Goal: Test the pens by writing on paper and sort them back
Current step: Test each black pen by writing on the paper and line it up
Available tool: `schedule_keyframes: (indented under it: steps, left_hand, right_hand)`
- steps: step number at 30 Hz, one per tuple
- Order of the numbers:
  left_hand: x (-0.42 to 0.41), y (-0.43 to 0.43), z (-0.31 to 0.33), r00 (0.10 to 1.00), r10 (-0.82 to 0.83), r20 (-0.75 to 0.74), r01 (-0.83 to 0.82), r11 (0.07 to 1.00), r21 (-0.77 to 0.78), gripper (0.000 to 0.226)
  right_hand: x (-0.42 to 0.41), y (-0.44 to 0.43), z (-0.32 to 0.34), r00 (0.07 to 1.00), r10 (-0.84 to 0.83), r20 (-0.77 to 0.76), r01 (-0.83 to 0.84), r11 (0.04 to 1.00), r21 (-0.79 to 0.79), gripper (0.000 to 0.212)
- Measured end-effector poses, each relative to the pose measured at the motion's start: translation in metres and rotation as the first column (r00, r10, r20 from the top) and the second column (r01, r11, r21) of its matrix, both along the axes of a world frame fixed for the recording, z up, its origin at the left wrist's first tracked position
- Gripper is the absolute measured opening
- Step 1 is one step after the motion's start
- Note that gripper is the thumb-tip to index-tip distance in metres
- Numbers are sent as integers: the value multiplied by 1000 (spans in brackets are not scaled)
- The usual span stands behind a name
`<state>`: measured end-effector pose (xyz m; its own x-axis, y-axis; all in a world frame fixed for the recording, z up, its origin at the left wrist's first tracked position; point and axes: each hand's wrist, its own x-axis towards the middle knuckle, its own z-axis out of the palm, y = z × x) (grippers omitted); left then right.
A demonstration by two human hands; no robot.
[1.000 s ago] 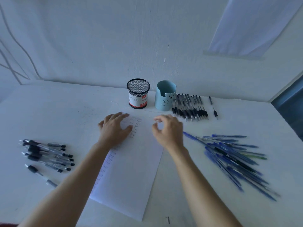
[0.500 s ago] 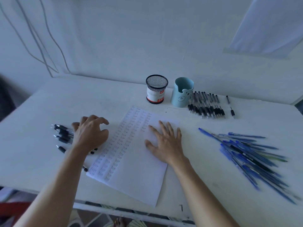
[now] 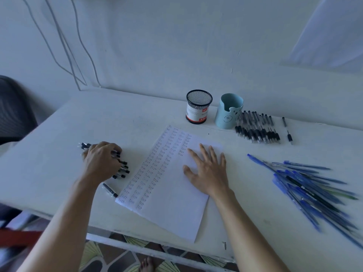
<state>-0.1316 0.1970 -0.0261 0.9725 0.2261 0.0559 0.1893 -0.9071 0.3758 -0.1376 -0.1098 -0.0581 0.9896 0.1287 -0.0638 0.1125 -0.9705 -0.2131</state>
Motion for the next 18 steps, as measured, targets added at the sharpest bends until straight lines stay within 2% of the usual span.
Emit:
schedule_keyframes:
  steps: [3,5,10,12,16,18]
  left_hand:
    - [0,5,-4,992,-22,121,35,994,-103,36]
    - [2,7,-3,988,-27,150,48,989,-140,28]
    - [10,9,-6,989,-52,135,61,996,-61,14]
    - [10,7,-4,982,-66,180,74,996,-43,12]
    - [10,-12,7,869,-245,431,286,958,-33,15]
    - [8,-32,15,824,-303,479,388,918,-86,16]
  right_hand:
    - [-1,0,0,1000,-3,-2,3,1000,3,87]
    - [-2,0,0,1000,-2,-2,2,1000,4,88]
    - [-2,-1,0,1000,-9,-8,9,1000,3,81]
    - [-3,-1,0,1000,-7,-14,7,1000,-4,82]
    - [-3,-1,1,1000,-6,-23,5,1000,-6,77]
    - [-4,-1,2,1000,-4,-19,4,1000,-7,83]
